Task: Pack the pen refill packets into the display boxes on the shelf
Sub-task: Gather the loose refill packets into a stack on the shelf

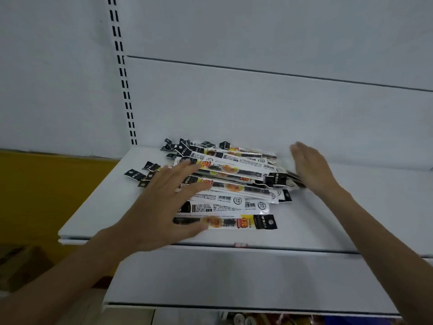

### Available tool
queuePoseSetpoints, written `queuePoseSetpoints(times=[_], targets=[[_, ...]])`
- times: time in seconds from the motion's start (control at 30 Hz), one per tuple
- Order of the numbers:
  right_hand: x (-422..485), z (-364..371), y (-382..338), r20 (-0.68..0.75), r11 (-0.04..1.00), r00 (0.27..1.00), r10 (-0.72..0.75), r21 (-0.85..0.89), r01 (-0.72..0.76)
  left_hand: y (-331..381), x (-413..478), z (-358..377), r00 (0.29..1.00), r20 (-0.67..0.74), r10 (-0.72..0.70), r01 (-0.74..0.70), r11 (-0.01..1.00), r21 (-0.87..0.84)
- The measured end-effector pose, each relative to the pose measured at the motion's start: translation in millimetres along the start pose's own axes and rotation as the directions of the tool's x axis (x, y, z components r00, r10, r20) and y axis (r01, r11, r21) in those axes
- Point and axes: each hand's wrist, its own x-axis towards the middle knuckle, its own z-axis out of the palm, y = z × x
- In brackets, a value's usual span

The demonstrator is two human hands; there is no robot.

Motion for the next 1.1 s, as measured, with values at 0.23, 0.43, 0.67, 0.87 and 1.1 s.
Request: queuePoseSetpoints(times=[0.23,0.43,0.67,0.87,1.1], targets=[[4.6,38.1,-9.7,0.13,0.959,0.982,0.135,0.231,-0.162,-5.7,24.4,17.6,0.929,0.313,-0.196,0.174,0.98,0.096],[17.1,37.8,-13.6,0.105,0.92,0.984,0.144,0.352,-0.173,-24.9,25.0,-2.7,0.94,0.074,-0.332,0.338,0.937,-0.086],[39.3,44.3,-13.1,0.186,0.915,0.966,0.177,0.33,-0.231,-72.5,59.1,-3.7,0.685,0.123,-0.718,0.665,0.547,-0.508],[51.0,58.3,-20.8,0.3,0.892,0.939,0.169,0.359,-0.275,-49.2,72.0,11.1,0.733,0.196,-0.652,0.641,0.564,-0.52],[26.0,25.7,-15.4,0.286,0.844,0.955,0.079,0.49,-0.217,-47.9,66.4,-2.2,0.719,0.029,-0.694,0.629,0.633,-0.45]])
